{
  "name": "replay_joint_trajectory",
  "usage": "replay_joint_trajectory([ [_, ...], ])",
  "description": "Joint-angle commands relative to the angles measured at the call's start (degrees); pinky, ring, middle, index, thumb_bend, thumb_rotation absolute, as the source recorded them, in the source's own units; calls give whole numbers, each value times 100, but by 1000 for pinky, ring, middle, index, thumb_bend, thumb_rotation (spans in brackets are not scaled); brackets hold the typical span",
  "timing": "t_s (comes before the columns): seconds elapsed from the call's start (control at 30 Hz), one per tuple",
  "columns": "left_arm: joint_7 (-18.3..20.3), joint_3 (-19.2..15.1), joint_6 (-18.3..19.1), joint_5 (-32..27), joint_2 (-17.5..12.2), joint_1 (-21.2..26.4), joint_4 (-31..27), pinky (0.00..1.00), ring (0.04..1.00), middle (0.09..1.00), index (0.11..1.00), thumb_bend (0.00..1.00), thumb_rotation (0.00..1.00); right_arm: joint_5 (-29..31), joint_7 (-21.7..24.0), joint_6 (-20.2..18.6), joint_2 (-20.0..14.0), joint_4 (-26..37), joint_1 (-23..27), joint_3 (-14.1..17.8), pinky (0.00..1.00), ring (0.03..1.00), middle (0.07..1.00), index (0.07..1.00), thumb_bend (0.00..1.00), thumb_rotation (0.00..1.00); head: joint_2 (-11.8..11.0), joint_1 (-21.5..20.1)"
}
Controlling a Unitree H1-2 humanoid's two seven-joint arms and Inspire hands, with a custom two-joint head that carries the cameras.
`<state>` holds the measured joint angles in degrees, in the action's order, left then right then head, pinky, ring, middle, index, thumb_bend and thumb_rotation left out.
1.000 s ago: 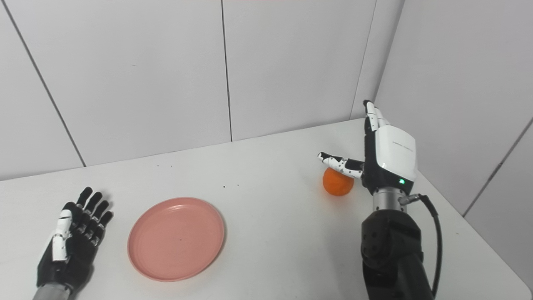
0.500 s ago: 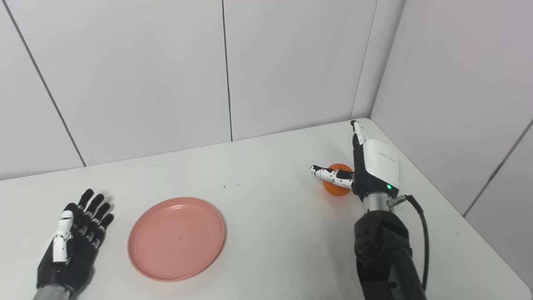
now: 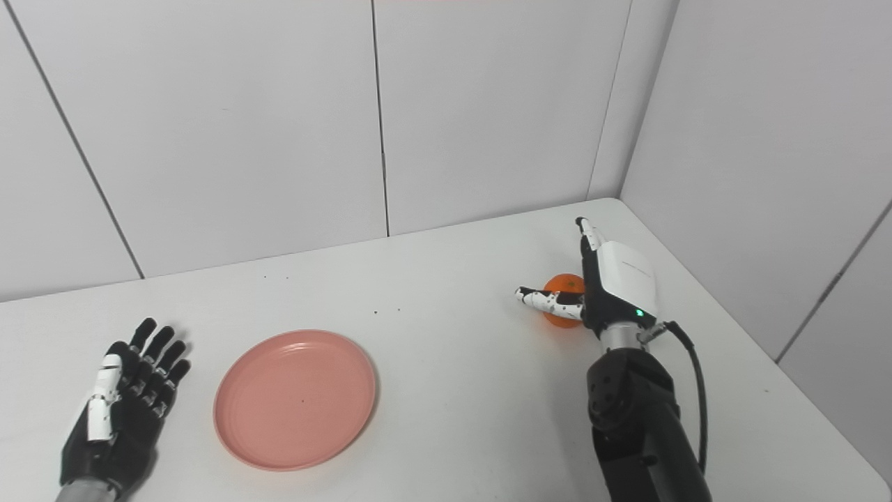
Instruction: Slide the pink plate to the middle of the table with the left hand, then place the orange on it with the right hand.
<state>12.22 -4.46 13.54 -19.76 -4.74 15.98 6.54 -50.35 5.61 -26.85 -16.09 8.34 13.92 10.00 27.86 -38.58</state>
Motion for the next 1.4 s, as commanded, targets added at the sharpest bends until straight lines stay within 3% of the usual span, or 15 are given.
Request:
replay_joint_trajectory([
  [0.0,2,-1,99,-6,-14,0,12,1000,989,987,986,288,1000,-37,-113,-3,-171,61,244,41,749,877,921,945,1000,473,6,5],
  [0.77,-78,-39,253,9,-9,-9,-106,1000,992,992,988,275,1000,-164,352,-6,-206,-324,430,195,667,809,881,913,1000,459,106,-9],
  [1.2,-121,-43,406,-14,13,-20,-229,993,971,973,965,278,1000,-319,584,-7,-190,-514,492,267,685,827,881,894,1000,494,156,29],
  [1.3,-138,-47,445,-21,17,-25,-262,992,968,972,962,278,1000,-347,638,-7,-172,-573,522,304,643,799,861,871,1000,498,161,31],
  [1.37,-155,-47,469,-20,22,-27,-281,994,970,973,963,275,1000,-350,668,-7,-169,-600,536,320,557,719,786,860,1000,486,167,30],
])
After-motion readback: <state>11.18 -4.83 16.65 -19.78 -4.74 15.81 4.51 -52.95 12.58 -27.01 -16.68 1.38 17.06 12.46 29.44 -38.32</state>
